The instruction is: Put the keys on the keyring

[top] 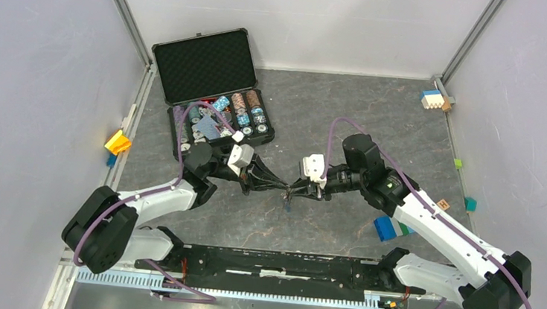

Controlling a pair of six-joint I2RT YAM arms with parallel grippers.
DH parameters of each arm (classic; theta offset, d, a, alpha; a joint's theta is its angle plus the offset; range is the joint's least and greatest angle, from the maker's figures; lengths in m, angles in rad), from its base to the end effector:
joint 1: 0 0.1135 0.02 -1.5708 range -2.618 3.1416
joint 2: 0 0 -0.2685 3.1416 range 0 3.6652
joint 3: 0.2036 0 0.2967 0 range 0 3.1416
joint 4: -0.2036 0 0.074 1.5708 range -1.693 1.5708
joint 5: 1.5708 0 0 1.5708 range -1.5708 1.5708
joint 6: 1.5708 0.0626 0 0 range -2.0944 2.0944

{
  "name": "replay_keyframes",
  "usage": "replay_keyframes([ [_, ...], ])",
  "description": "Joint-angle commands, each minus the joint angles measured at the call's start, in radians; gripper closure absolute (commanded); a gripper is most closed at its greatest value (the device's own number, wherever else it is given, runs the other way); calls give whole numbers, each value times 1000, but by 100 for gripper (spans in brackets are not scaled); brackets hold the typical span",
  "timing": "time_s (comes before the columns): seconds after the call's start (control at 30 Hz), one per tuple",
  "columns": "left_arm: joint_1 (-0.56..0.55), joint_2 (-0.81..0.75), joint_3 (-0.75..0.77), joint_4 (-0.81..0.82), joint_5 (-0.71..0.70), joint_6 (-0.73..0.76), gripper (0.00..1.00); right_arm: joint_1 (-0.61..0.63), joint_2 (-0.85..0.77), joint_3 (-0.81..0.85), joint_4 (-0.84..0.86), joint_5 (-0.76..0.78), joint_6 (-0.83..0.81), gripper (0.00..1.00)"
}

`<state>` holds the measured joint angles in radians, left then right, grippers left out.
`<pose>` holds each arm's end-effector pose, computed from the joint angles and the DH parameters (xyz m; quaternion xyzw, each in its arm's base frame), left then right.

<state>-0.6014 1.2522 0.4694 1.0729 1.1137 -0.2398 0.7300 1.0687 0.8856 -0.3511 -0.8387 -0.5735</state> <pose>0.2004 -0.2056 0.2352 0.5081 0.4227 -0.5662 0.4925 0.1829 0.2262 0.2960 -0.6416 0.5084 0.3880 0.4234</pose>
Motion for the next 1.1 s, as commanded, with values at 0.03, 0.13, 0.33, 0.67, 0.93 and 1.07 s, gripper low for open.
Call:
replay_keyframes([
  [0.03,-1,7,-1,84,-21,-44,98,-3,1,12,47,-8,18,76],
  [0.13,-2,8,-3,85,-20,-42,98,-3,2,11,50,2,21,81],
  [0.33,-1,6,-5,74,-20,-30,98,-3,1,3,64,30,31,97],
  [0.67,-3,-25,67,-413,2,370,98,-3,26,60,-11,144,8,100],
  [0.93,-2,-34,83,-469,-22,404,94,7,33,72,-47,178,-17,100],
  [1.07,-1,-34,113,-518,-36,402,83,18,37,68,-59,189,-26,100],
])
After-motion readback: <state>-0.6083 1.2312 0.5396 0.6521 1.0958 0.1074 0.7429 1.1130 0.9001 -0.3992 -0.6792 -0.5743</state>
